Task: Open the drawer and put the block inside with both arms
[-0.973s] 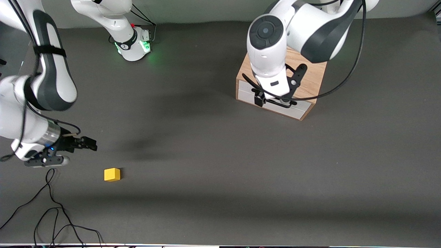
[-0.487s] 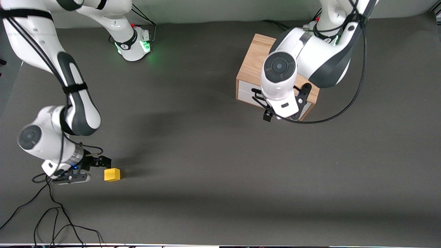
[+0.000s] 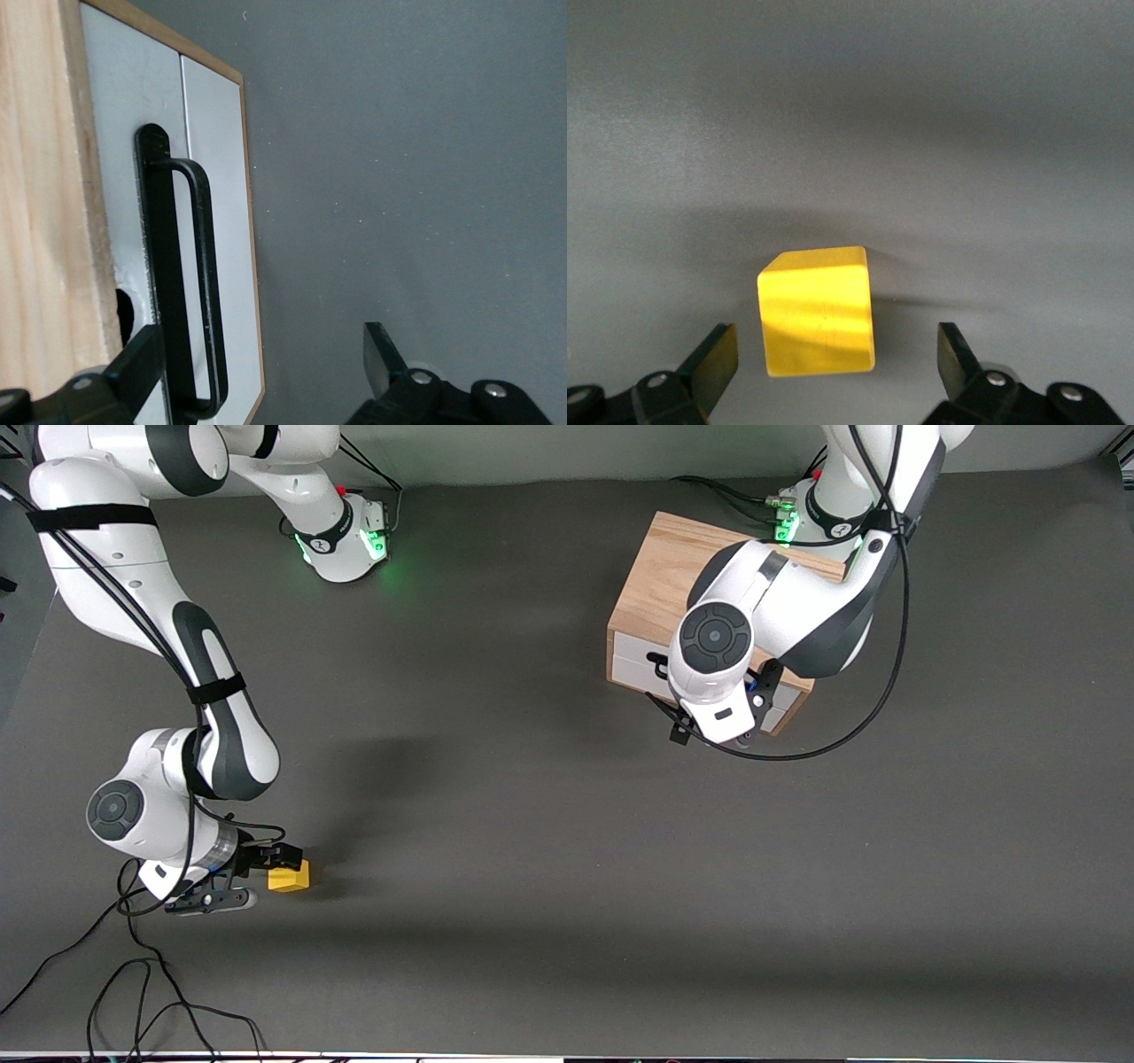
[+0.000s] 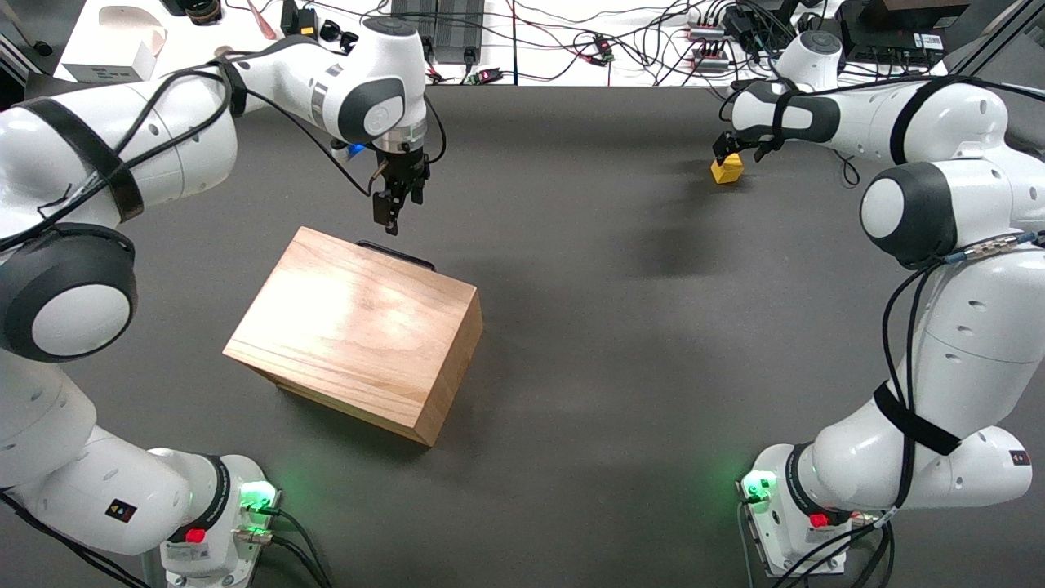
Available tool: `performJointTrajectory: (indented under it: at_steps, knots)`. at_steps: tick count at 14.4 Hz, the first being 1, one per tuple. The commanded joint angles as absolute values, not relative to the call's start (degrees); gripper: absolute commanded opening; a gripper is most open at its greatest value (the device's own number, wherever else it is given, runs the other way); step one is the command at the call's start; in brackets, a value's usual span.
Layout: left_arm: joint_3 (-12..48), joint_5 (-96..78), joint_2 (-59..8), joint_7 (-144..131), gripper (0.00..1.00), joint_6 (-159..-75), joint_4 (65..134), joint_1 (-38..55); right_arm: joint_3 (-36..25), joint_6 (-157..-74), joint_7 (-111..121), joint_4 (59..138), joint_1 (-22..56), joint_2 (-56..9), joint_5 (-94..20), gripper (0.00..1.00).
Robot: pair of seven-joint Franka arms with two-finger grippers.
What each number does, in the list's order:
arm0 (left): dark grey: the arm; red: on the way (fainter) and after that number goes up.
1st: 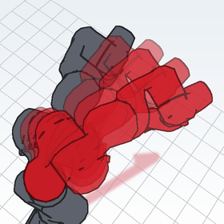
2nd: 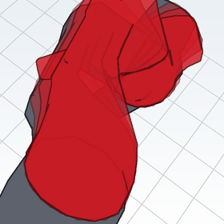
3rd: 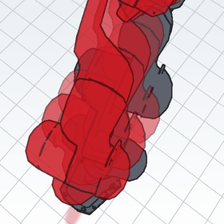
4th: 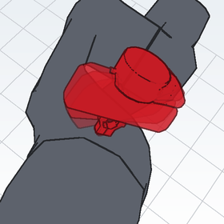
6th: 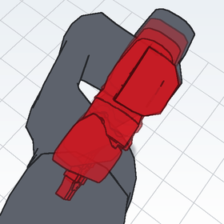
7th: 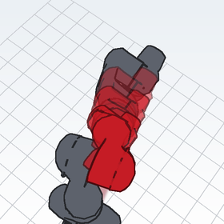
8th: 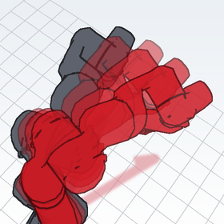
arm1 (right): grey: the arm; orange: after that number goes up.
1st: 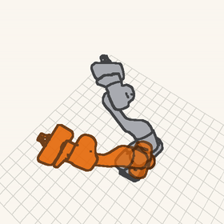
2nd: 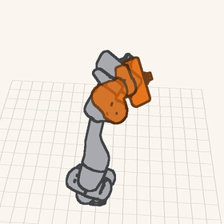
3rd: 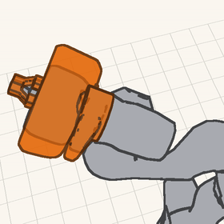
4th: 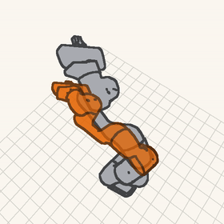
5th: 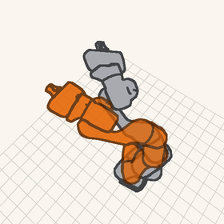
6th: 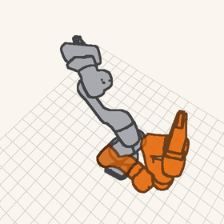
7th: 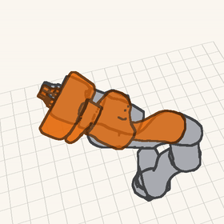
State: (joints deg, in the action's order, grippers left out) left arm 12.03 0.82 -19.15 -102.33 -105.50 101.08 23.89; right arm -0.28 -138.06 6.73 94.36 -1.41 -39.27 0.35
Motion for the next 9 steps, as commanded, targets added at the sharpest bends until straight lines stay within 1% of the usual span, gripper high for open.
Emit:
performJointTrajectory:
  at_steps: [1, 4, 9]
  knots:
    - [12.2, 0.2, -19.0, -103.4, 1.00, -107.8, 103.2, 23.7, 0.0, -140.2, 6.9, 93.0, -1.5, -41.6, 0.1, 1.00]
    - [12.2, 0.2, -20.6, -103.4, 1.00, -108.4, 103.9, 23.7, 0.1, -140.1, 6.2, 93.1, -1.4, -41.7, -2.8, 1.00]
    - [12.2, 0.3, -22.4, -103.4, 1.00, -109.6, 105.1, 23.8, 0.0, -140.2, 6.6, 93.2, -1.4, -42.0, -2.7, 1.00]
